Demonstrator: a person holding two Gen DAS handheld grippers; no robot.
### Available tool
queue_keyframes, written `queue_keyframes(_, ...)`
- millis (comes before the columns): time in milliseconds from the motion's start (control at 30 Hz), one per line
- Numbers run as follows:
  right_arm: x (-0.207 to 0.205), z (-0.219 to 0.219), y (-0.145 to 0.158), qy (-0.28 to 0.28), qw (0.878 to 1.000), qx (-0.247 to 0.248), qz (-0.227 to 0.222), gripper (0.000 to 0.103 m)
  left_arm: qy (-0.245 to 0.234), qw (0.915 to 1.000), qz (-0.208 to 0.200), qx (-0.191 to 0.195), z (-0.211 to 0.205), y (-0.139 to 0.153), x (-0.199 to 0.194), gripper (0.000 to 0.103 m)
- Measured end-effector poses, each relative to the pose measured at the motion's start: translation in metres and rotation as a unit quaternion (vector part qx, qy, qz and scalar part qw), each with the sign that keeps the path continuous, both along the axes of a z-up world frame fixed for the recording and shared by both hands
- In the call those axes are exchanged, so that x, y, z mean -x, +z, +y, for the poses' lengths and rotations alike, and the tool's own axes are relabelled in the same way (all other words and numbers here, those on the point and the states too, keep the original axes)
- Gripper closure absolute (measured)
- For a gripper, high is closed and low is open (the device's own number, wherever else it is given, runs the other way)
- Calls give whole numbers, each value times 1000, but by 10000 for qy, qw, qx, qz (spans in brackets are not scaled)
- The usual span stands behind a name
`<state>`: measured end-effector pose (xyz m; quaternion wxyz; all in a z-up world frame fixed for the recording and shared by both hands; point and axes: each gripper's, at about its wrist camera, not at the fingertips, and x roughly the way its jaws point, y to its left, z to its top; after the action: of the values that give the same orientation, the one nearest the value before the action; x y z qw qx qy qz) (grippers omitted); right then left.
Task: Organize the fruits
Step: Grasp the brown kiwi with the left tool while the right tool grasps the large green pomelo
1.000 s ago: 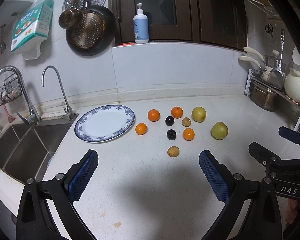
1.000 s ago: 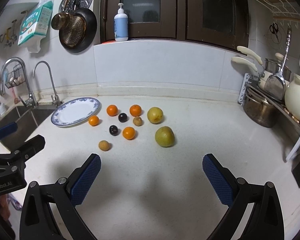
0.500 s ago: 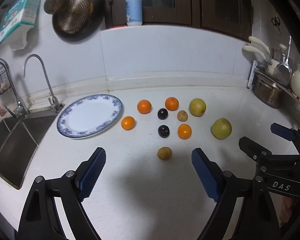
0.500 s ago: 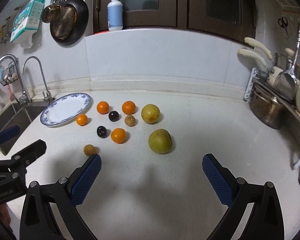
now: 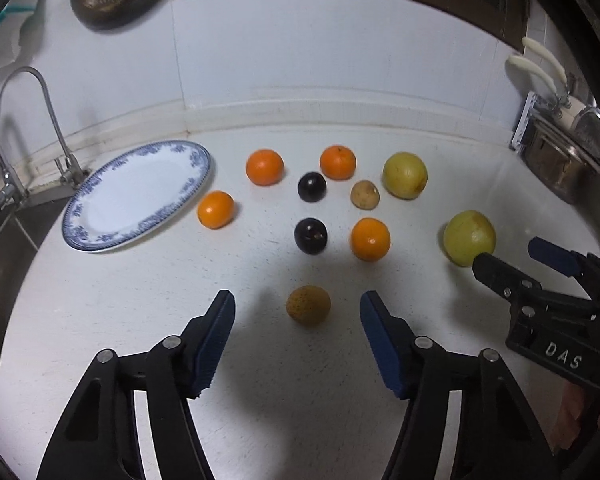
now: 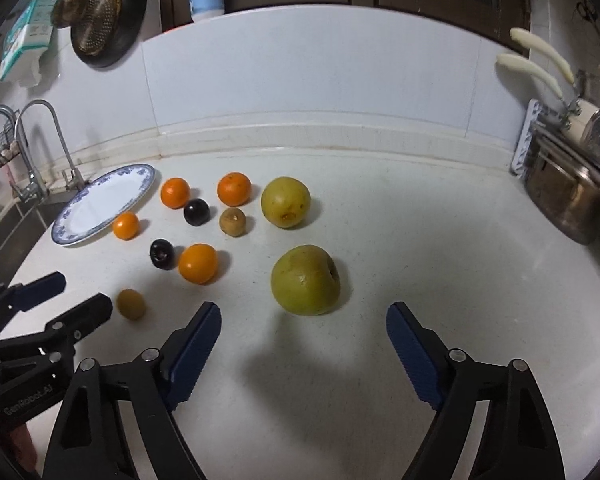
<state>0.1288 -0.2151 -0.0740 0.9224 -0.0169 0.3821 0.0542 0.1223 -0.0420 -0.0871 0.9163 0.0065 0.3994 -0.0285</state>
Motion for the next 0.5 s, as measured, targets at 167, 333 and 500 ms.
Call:
queue_keyframes(167, -17, -4, -12, 87, 9996, -119, 236, 27, -20, 9998, 176, -18, -5, -12, -10, 45)
queue_keyframes(333, -30, -5, -21, 165, 9988, -251, 389, 31, -96, 9995, 292, -61, -10, -18, -16, 54)
queue_keyframes(500, -39, -3, -26, 211, 9983, -232, 493, 37, -129, 9991, 405, -47, -11, -24, -20, 62)
